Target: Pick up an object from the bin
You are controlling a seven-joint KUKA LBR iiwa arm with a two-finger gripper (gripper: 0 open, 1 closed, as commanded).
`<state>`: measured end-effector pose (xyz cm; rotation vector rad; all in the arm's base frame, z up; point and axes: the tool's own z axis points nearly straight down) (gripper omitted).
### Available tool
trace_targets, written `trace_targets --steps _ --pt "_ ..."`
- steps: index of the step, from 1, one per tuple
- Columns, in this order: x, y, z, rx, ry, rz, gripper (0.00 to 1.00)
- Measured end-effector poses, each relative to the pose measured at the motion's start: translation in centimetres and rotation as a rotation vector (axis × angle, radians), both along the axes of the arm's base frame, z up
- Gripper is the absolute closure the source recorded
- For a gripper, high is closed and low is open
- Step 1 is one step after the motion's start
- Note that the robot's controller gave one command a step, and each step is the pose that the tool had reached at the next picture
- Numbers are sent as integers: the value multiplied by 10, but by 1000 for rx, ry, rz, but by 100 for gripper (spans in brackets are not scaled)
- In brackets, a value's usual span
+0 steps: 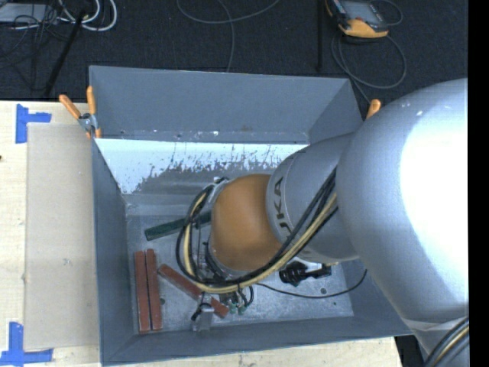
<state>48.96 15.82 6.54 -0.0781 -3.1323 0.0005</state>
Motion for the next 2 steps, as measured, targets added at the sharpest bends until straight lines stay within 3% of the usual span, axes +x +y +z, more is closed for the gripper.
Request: trace_targets --steps 1,2 --pt "-4 -10 35 0 -8 -59 0" --pt "-15 -6 34 -1 -4 -117 0"
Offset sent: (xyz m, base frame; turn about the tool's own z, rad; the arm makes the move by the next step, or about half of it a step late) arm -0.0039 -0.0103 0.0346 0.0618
